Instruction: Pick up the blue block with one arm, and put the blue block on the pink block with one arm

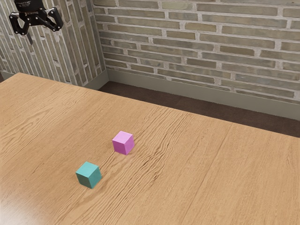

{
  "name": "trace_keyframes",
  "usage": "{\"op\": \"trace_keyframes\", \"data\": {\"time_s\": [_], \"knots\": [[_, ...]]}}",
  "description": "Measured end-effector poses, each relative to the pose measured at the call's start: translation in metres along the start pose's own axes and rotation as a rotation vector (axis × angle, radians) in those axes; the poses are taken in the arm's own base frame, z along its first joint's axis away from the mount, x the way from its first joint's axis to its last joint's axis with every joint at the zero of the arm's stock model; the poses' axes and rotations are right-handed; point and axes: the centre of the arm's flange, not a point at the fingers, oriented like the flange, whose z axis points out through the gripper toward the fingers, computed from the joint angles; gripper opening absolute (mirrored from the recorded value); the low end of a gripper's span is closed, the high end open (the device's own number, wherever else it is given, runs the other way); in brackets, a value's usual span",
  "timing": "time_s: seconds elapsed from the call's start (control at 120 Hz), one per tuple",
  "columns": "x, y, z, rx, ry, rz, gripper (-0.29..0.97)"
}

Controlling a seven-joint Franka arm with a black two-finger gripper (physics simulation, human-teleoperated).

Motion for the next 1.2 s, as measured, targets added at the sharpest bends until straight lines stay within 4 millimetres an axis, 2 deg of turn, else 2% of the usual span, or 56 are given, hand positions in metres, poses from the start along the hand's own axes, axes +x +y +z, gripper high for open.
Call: {"op": "trace_keyframes", "data": {"time_s": [0.1, 0.125, 0.15, 0.175, 0.2, 0.225, 0.258, 0.308, 0.35, 0.383, 0.417, 0.517, 0.667, 0.708, 0.783, 0.875, 0.942, 1.0, 1.05, 1.092, 1.15, 1.2], "knots": [[-0.001, 0.0, -0.001, -0.001, 0.001, 0.0, 0.66], [-0.009, -0.001, -0.024, -0.018, 0.04, 0.006, 0.66], [-0.023, -0.004, -0.063, -0.042, 0.113, 0.015, 0.66], [-0.048, -0.007, -0.112, -0.084, 0.201, 0.036, 0.66], [-0.074, -0.009, -0.149, -0.123, 0.266, 0.062, 0.66], [-0.095, -0.009, -0.174, -0.151, 0.306, 0.088, 0.66], [-0.114, -0.002, -0.192, -0.173, 0.333, 0.125, 0.66], [-0.138, 0.026, -0.203, -0.187, 0.345, 0.213, 0.66], [-0.157, 0.062, -0.205, -0.19, 0.34, 0.311, 0.66], [-0.164, 0.079, -0.202, -0.183, 0.331, 0.358, 0.66], [-0.166, 0.084, -0.201, -0.171, 0.328, 0.371, 0.66], [-0.16, 0.079, -0.195, -0.128, 0.321, 0.351, 0.66], [-0.149, 0.099, -0.158, -0.049, 0.247, 0.354, 0.66], [-0.139, 0.102, -0.139, -0.018, 0.211, 0.339, 0.66], [-0.125, 0.096, -0.11, 0.02, 0.155, 0.301, 0.66], [-0.116, 0.078, -0.082, 0.056, 0.098, 0.257, 0.66], [-0.116, 0.067, -0.038, 0.093, 0.003, 0.245, 0.66], [-0.118, 0.046, 0.015, 0.113, -0.104, 0.224, 0.66], [-0.137, 0.002, 0.068, 0.092, -0.191, 0.186, 0.66], [-0.163, -0.025, 0.09, 0.053, -0.207, 0.176, 0.66], [-0.202, -0.045, 0.114, 0.003, -0.193, 0.187, 0.66], [-0.23, -0.051, 0.138, -0.023, -0.19, 0.206, 0.66]]}}
